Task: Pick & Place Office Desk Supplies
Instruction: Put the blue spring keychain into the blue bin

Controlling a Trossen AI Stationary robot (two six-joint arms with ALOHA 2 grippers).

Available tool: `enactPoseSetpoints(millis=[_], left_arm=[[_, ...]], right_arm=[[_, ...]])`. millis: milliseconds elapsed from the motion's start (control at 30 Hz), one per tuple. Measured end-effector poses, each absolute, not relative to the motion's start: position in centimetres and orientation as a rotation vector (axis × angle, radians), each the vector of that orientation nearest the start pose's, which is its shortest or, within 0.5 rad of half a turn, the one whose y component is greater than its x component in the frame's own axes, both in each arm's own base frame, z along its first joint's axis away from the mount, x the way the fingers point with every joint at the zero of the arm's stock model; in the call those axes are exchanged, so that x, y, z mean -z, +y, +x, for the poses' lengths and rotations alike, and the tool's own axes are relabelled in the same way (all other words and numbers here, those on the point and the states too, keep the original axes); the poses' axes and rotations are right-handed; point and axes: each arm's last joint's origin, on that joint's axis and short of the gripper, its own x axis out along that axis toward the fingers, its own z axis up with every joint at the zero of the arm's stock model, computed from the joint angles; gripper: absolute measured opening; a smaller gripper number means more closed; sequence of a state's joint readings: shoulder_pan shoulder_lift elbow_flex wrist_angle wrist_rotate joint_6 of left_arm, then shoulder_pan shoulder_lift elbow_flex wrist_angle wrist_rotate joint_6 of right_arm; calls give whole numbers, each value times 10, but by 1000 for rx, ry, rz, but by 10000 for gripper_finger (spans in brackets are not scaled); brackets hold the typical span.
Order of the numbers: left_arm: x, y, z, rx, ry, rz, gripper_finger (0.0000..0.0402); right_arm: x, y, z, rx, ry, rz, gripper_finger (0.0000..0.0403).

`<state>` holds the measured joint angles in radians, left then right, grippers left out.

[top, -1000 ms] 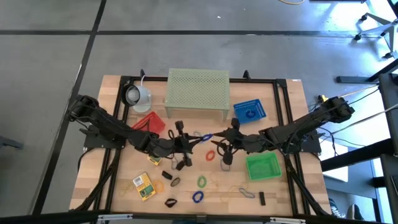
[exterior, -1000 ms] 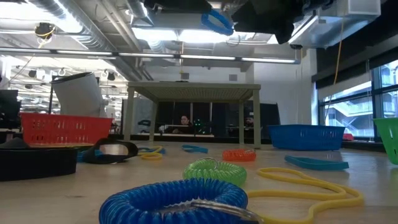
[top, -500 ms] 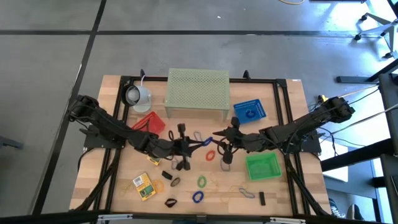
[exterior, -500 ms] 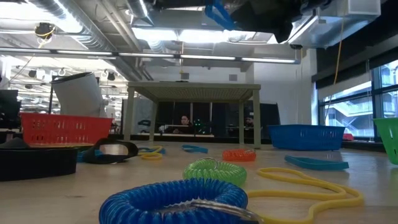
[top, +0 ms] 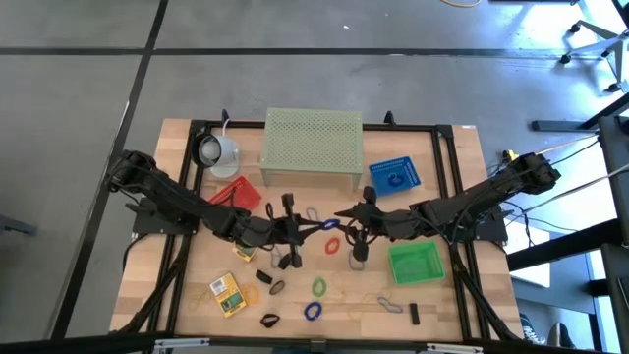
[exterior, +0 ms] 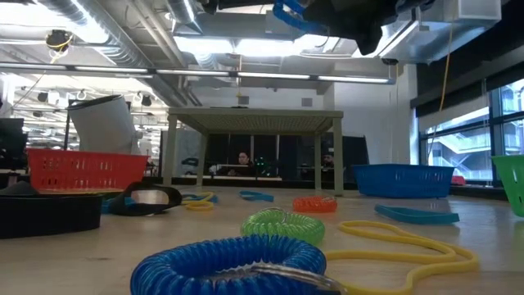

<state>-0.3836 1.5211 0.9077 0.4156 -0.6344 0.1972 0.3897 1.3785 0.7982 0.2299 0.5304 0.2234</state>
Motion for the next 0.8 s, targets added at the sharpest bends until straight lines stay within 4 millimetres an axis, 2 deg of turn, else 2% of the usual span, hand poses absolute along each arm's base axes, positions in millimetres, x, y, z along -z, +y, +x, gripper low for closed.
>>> enactPoseSetpoints(millis=[367, 733, 800], left_arm=[[-260, -108, 314, -238, 171, 277, 17], [-260, -108, 314, -237, 171, 277, 17], [-260, -108, 314, -237, 171, 277, 17]], right_arm=[[-246, 101, 278, 98, 308, 83, 127], [-246, 101, 278, 98, 309, 83, 23], [-246, 101, 278, 98, 309, 82, 22]])
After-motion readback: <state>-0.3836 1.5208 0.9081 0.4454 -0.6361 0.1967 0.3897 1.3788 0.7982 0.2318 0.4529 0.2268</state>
